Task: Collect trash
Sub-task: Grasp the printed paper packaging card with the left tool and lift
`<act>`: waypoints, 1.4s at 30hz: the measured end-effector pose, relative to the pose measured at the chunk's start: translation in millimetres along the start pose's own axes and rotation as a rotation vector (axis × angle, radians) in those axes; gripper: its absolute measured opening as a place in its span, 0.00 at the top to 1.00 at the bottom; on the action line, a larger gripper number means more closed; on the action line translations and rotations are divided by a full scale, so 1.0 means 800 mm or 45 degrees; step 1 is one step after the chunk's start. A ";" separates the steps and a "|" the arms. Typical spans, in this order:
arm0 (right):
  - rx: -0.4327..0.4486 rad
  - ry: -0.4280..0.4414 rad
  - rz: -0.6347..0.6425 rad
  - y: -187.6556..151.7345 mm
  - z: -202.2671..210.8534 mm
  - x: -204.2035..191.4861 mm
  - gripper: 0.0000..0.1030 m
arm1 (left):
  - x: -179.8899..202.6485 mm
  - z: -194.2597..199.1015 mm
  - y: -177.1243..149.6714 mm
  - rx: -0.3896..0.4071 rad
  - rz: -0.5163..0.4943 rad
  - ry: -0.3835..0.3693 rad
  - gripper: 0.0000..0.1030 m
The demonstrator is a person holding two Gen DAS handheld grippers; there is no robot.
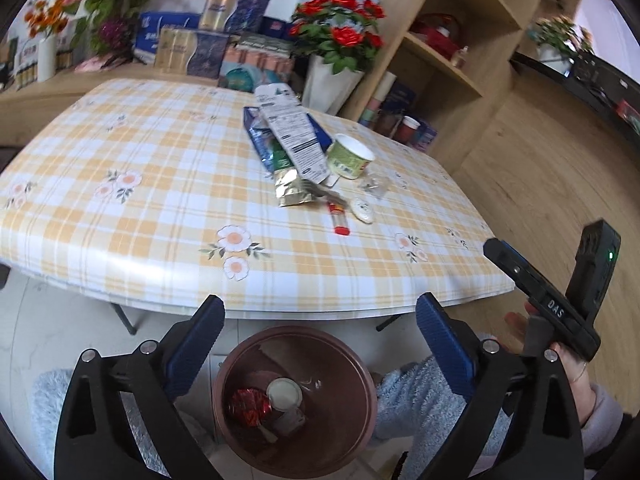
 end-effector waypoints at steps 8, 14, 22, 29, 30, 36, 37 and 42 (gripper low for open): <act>-0.019 -0.031 0.010 -0.006 -0.020 0.006 0.05 | -0.014 -0.009 0.013 -0.015 -0.005 0.020 0.09; -0.090 -0.004 0.050 -0.012 -0.051 0.008 0.05 | -0.036 -0.024 0.049 0.019 0.027 0.079 0.09; -0.101 -0.067 0.068 -0.004 -0.098 0.027 0.06 | -0.062 -0.080 0.123 0.039 0.126 -0.022 0.22; -0.152 -0.112 0.003 0.014 -0.146 0.058 0.06 | -0.073 -0.167 0.195 0.004 0.038 -0.051 0.31; -0.167 -0.112 -0.033 0.017 -0.155 0.064 0.06 | -0.078 -0.180 0.201 -0.012 0.035 -0.050 0.32; -0.177 -0.140 -0.082 0.026 -0.179 0.081 0.05 | -0.110 -0.232 0.225 -0.021 -0.003 -0.004 0.45; -0.180 -0.144 -0.074 0.025 -0.182 0.082 0.05 | -0.111 -0.235 0.228 -0.017 -0.002 -0.016 0.45; -0.201 -0.142 -0.055 0.022 -0.195 0.083 0.05 | -0.117 -0.257 0.237 -0.025 0.044 -0.081 0.48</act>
Point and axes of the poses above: each gripper's, at about its wrist camera, not at the fingertips, and z roughly against the way its jaws point, x to its right, y to its top, the point moved 10 cm from there along -z, roughly the way its jaws point, and after that the axes turned 14 degrees about -y, right-handed, at the moved point
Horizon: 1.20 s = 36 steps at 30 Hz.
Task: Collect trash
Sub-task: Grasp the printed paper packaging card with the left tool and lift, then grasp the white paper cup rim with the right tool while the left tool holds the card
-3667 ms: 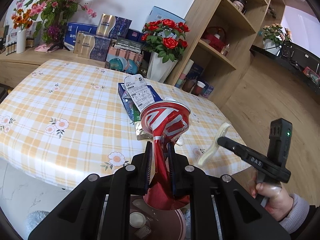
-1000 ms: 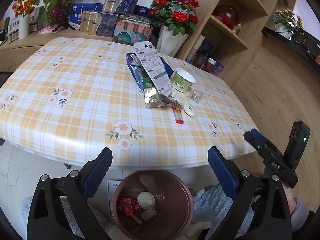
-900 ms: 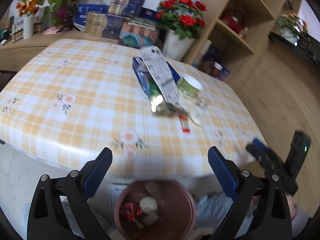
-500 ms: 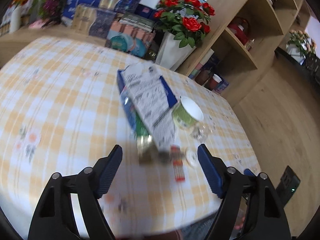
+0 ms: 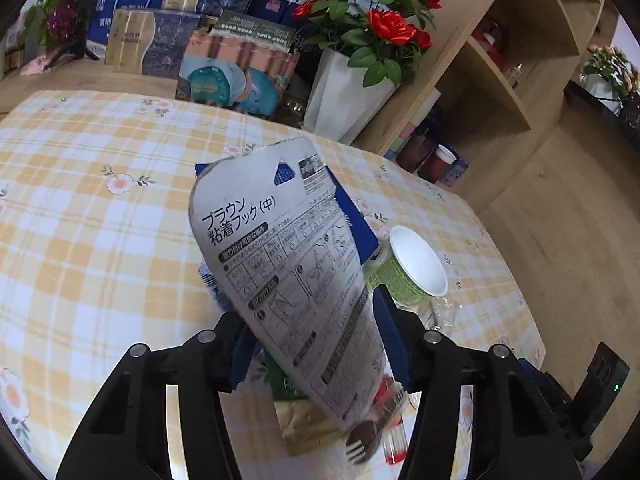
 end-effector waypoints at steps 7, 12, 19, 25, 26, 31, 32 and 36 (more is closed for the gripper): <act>-0.008 0.018 0.034 0.005 -0.010 -0.009 0.06 | -0.009 -0.020 -0.006 -0.038 0.061 -0.055 0.65; -0.013 0.065 0.064 0.018 -0.016 -0.023 0.05 | 0.014 -0.001 0.004 0.014 -0.010 -0.079 0.86; 0.015 0.089 0.186 0.059 -0.037 -0.059 0.05 | 0.062 0.057 0.039 0.163 -0.140 -0.094 0.90; -0.041 0.092 0.360 0.080 -0.083 -0.106 0.06 | 0.071 0.110 0.060 0.271 -0.169 -0.066 0.90; -0.059 0.078 0.396 0.082 -0.095 -0.113 0.05 | 0.068 0.118 0.061 0.281 -0.160 -0.060 0.90; -0.137 -0.015 0.362 0.087 -0.142 -0.116 0.06 | 0.045 0.149 0.060 0.326 -0.105 -0.031 0.90; -0.162 -0.025 0.348 0.088 -0.153 -0.115 0.06 | 0.042 0.153 0.057 0.329 -0.098 -0.027 0.90; -0.225 -0.024 0.308 0.088 -0.173 -0.112 0.06 | 0.027 0.171 0.043 0.322 -0.106 0.023 0.90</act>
Point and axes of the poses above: each gripper's, at about its wrist camera, not at the fingertips, and z roughly against the way its jaws point, x to its right, y to its top, the point moved 10 cm from there along -z, roughly the way its jaws point, and after that the axes turned 14 degrees about -y, right-handed, at the moved point
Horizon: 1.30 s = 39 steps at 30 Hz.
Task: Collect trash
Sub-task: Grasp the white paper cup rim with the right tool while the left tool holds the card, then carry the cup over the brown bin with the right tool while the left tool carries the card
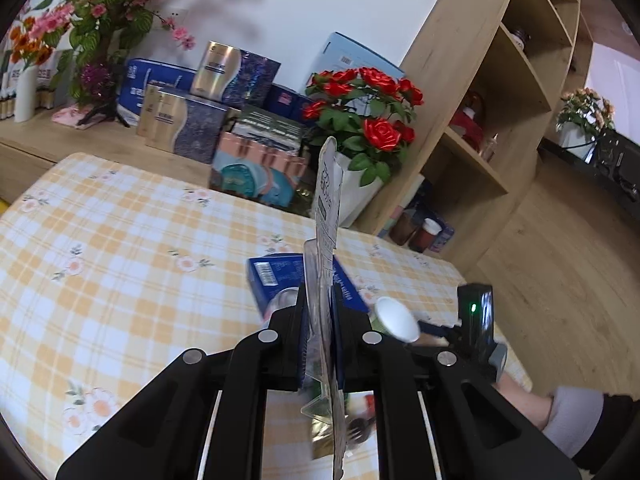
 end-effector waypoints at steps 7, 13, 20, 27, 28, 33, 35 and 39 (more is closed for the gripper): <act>0.004 0.038 0.116 -0.005 0.009 -0.019 0.26 | -0.008 0.016 -0.017 -0.005 0.018 0.019 0.90; 0.147 0.017 0.223 -0.003 0.049 -0.032 0.26 | -0.003 0.023 -0.031 -0.033 0.039 0.031 0.90; 0.252 0.120 0.158 -0.013 0.117 -0.037 0.26 | 0.018 0.042 -0.037 -0.027 0.025 0.027 0.90; 0.369 0.196 0.146 -0.042 0.200 -0.043 0.26 | 0.051 0.071 -0.051 -0.010 0.054 -0.013 0.90; 0.376 0.204 0.141 -0.047 0.210 -0.043 0.26 | 0.057 0.076 -0.053 -0.012 0.050 -0.015 0.90; 0.403 0.226 0.081 -0.076 0.257 -0.036 0.26 | 0.085 0.100 -0.065 -0.015 0.039 -0.041 0.90; 0.404 0.231 0.067 -0.089 0.270 -0.036 0.26 | 0.093 0.110 -0.069 -0.011 0.042 -0.046 0.90; 0.414 0.245 0.061 -0.119 0.298 -0.039 0.26 | 0.110 0.131 -0.080 -0.005 0.037 -0.051 0.90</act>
Point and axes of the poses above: each gripper's, at about its wrist camera, not at the fingertips, and z roughly against the way its jaws point, x to its right, y to its top, the point moved 10 cm from there along -z, roughly the way its jaws point, and after that the axes turned 14 degrees about -y, right-handed, at the moved point
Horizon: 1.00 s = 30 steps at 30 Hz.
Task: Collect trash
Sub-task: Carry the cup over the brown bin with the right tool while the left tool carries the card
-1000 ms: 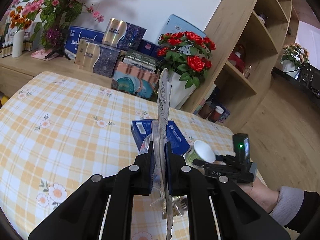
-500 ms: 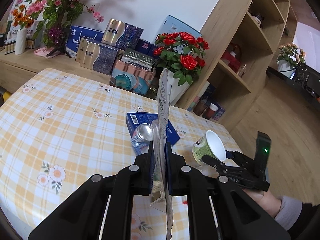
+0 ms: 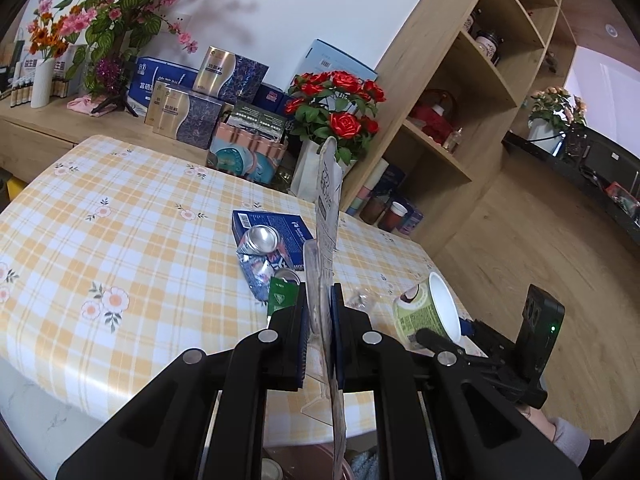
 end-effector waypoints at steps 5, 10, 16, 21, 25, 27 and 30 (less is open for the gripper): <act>-0.004 0.025 0.013 -0.019 0.032 -0.011 0.26 | 0.018 0.025 -0.012 0.015 -0.006 -0.008 0.90; -0.012 0.053 0.046 -0.039 0.062 -0.026 0.26 | 0.033 0.050 -0.023 0.038 -0.010 -0.016 0.90; -0.020 0.076 0.058 -0.061 0.087 -0.046 0.26 | 0.044 0.077 -0.037 0.056 -0.007 -0.019 0.90; -0.059 0.117 0.066 -0.080 0.098 -0.063 0.26 | 0.050 0.092 -0.049 0.062 -0.002 -0.020 0.90; -0.083 0.131 0.103 -0.094 0.101 -0.078 0.26 | 0.050 0.099 -0.054 0.067 0.010 -0.015 0.90; -0.099 0.133 0.109 -0.100 0.100 -0.083 0.25 | 0.048 0.100 -0.058 0.065 0.018 -0.010 0.90; -0.123 0.146 0.093 -0.107 0.096 -0.087 0.10 | 0.045 0.099 -0.062 0.058 0.027 -0.006 0.90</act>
Point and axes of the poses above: each gripper's, at about its wrist camera, not at the fingertips, and z roughly against the way its jaws point, x to its right, y to its top, the point moved 10 cm from there along -z, roughly the way its jaws point, and after that the axes turned 14 degrees about -y, right-handed, at the moved point
